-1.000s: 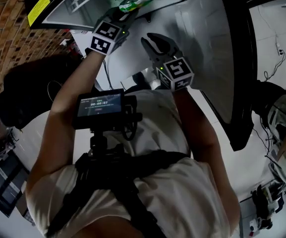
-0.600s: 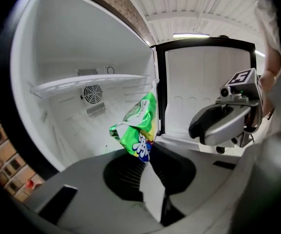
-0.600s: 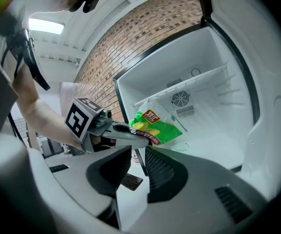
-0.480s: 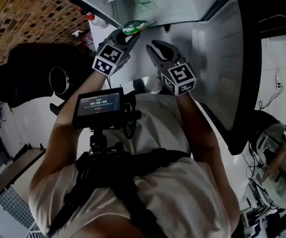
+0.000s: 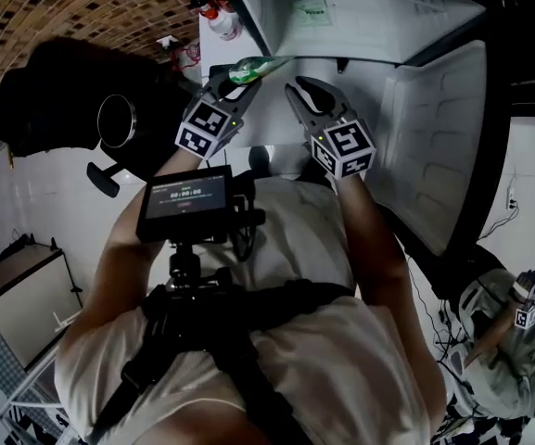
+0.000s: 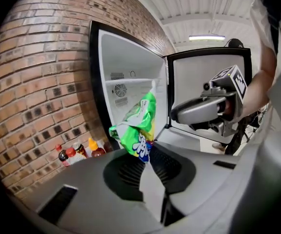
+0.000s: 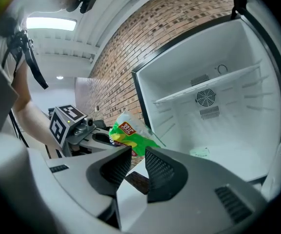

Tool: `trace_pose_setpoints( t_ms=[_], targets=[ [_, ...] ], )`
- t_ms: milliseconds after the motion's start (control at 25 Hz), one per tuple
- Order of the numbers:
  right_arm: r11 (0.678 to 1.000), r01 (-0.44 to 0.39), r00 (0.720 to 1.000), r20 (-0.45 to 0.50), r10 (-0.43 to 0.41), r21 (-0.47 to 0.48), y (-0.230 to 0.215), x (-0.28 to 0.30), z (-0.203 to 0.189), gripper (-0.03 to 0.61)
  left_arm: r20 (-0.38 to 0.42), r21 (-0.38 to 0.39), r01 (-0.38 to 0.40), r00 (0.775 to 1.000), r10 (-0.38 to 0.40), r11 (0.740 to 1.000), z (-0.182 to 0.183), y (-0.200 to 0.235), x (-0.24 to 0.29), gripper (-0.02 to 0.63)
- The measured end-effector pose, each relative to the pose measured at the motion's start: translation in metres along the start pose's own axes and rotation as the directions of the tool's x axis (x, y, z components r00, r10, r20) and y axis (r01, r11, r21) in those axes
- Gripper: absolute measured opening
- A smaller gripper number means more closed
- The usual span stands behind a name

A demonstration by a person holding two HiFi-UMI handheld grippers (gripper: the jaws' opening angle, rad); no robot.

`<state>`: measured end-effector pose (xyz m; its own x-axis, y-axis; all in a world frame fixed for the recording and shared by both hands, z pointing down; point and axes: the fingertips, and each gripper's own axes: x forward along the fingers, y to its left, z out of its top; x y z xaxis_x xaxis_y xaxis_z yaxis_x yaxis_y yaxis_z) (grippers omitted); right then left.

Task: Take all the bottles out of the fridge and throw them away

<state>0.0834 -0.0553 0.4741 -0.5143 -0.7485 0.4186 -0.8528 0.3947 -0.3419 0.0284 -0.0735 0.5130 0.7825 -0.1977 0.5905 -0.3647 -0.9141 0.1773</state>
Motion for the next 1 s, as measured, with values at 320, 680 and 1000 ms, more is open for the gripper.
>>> trace_pose_setpoints(
  t_ms=[320, 680, 1000],
  targets=[
    [0.996, -0.086, 0.995, -0.055, 0.087, 0.02, 0.011, 0.017, -0.024, 0.094, -0.05, -0.085, -0.068, 0.997, 0.064, 0.994, -0.036, -0.001, -0.011, 0.043],
    [0.979, -0.205, 0.974, -0.098, 0.203, -0.012, 0.056, 0.063, -0.031, 0.094, -0.068, -0.182, -0.187, 0.982, 0.177, 0.966, -0.082, 0.028, -0.055, 0.043],
    [0.979, -0.206, 0.973, -0.11, 0.203, -0.012, 0.065, 0.078, -0.024, 0.094, -0.081, -0.203, -0.213, 0.976, 0.201, 0.956, -0.092, 0.051, -0.072, 0.043]
  ],
)
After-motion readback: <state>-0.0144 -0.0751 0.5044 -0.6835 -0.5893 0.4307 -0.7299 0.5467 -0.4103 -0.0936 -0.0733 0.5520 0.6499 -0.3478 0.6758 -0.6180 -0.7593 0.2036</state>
